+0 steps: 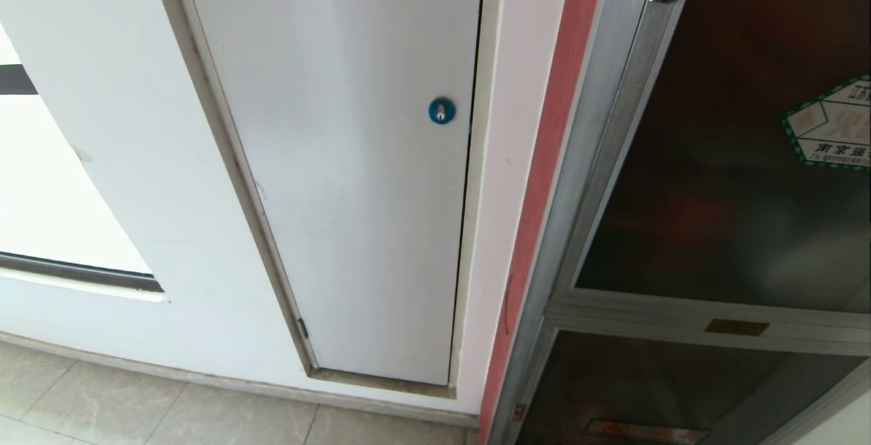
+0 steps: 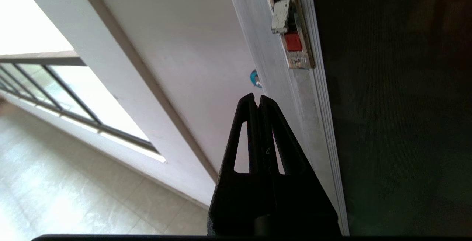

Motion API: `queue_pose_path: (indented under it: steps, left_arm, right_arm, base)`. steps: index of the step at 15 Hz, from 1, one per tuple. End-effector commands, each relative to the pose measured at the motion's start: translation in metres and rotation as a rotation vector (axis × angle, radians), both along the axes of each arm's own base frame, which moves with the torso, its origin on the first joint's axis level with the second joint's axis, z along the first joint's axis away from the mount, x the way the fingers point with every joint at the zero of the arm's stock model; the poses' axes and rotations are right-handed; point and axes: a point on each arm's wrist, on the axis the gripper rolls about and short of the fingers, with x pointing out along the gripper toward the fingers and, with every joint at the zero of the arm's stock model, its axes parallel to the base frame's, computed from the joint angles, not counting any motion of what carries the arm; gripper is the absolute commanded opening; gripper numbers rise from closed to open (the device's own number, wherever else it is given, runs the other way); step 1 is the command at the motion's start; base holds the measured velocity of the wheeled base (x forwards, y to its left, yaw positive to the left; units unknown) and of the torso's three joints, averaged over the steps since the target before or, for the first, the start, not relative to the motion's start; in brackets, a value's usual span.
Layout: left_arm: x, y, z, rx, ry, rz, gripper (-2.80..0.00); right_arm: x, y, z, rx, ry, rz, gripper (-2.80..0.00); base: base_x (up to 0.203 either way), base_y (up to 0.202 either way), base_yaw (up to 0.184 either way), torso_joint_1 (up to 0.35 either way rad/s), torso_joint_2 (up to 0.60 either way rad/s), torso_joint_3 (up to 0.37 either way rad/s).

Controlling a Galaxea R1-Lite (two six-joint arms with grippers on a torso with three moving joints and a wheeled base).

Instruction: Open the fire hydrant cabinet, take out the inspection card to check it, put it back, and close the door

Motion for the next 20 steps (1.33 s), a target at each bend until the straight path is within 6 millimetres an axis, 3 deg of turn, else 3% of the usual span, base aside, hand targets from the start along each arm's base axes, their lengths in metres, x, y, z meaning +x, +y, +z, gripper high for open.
queue_pose_path:
  steps: [1,4,8,11,14,16,20]
  left_arm:
    - [0.0,0.0,0.0,0.0,0.0,0.0,-2.8]
    - [0.0,0.0,0.0,0.0,-0.001,0.0,-2.8]
    - [0.0,0.0,0.0,0.0,-0.001,0.0,-2.8]
    - [0.0,0.0,0.0,0.0,-0.001,0.0,-2.8]
    - [0.0,0.0,0.0,0.0,0.0,0.0,-2.8]
    - [0.0,0.0,0.0,0.0,0.0,0.0,-2.8]
    - [0.0,0.0,0.0,-0.001,0.0,0.0,-2.8]
  right_arm:
    - [-0.002,0.012,0.008,0.018,-0.014,-0.05,-2.8]
    - [0.0,0.023,0.01,-0.003,-0.006,-0.081,-2.8]
    - [0.015,0.045,-0.007,-0.094,0.005,-0.187,-2.8]
    - [0.028,0.055,-0.037,-0.179,-0.045,-0.232,-2.8]
    - [0.037,0.061,-0.057,-0.193,-0.283,-0.318,-2.8]
    - [0.041,0.062,-0.074,-0.252,-0.295,-0.346,-2.8]
    - [0.037,0.059,-0.067,-0.301,-0.337,-0.371,-2.8]
  base:
    - [0.0,0.0,0.0,0.0,0.0,0.0]
    - [0.0,0.0,0.0,0.0,0.0,0.0]
    - [0.0,0.0,0.0,0.0,0.0,0.0]
    - [0.0,0.0,0.0,0.0,0.0,0.0]
    - [0.0,0.0,0.0,0.0,0.0,0.0]
    - [0.0,0.0,0.0,0.0,0.0,0.0]
    - [0.0,0.0,0.0,0.0,0.0,0.0]
